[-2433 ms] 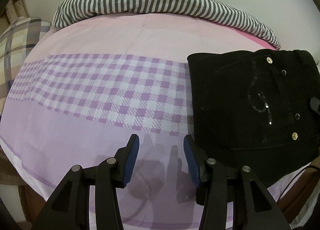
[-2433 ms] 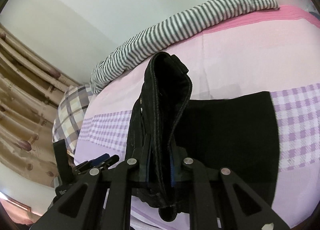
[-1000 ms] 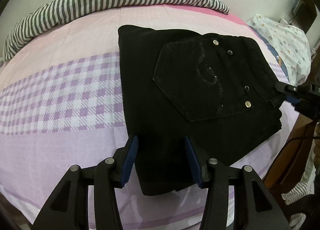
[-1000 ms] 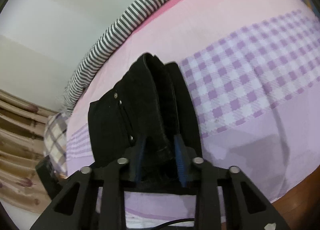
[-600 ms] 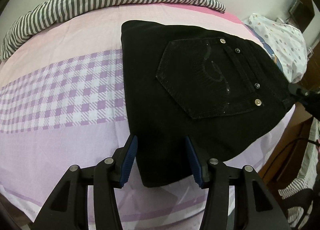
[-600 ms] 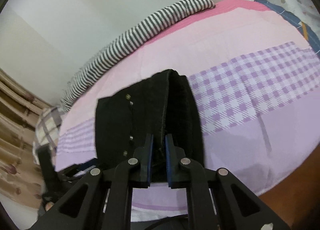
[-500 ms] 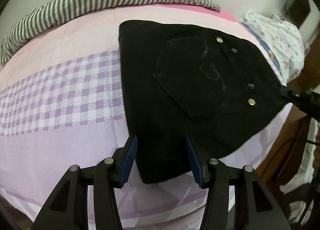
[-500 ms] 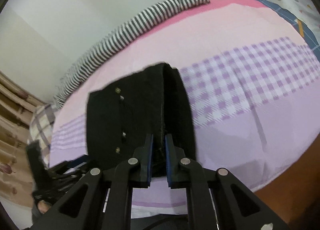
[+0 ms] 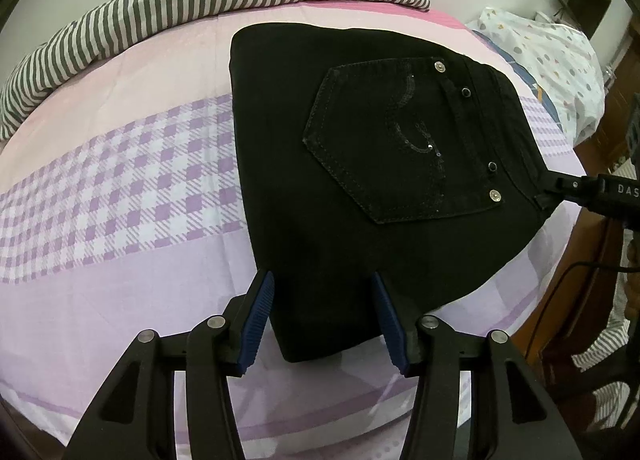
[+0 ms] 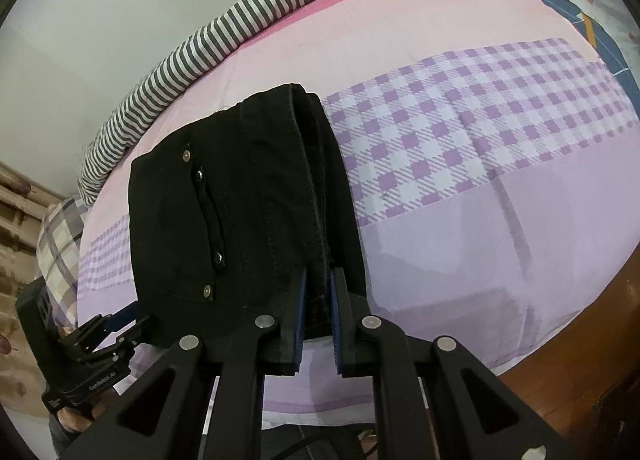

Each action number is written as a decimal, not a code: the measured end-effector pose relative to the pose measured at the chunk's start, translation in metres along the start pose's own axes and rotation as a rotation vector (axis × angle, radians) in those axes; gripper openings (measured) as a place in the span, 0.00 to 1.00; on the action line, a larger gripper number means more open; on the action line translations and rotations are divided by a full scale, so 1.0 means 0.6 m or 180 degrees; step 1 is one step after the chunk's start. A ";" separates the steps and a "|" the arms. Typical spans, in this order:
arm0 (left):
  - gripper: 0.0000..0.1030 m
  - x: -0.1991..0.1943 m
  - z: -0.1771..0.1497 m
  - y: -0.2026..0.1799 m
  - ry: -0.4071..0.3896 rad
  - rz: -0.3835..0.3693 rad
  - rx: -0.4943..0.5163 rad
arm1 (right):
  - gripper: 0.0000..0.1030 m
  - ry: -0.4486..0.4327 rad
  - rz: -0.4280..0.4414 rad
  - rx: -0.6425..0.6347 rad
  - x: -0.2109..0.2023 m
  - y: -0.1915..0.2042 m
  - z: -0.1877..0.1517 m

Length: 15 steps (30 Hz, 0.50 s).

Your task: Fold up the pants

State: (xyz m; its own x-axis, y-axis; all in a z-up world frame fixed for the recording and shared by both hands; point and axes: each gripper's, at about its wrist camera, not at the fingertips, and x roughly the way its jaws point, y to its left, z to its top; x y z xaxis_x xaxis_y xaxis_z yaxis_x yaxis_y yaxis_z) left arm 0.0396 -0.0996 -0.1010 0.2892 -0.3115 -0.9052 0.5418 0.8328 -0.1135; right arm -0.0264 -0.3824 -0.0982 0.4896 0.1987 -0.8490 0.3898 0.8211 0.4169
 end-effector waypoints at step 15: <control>0.54 -0.003 0.004 0.002 -0.0027 0.0026 -0.0051 | 0.26 -0.0296 -0.0058 -0.0039 -0.036 0.013 0.027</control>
State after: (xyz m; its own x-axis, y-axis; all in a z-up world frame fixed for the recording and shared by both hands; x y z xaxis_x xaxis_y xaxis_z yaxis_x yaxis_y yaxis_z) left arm 0.0419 -0.0990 -0.0986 0.3003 -0.3083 -0.9026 0.5267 0.8425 -0.1126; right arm -0.0214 -0.3891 -0.0712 0.5530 0.1336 -0.8224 0.3900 0.8307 0.3972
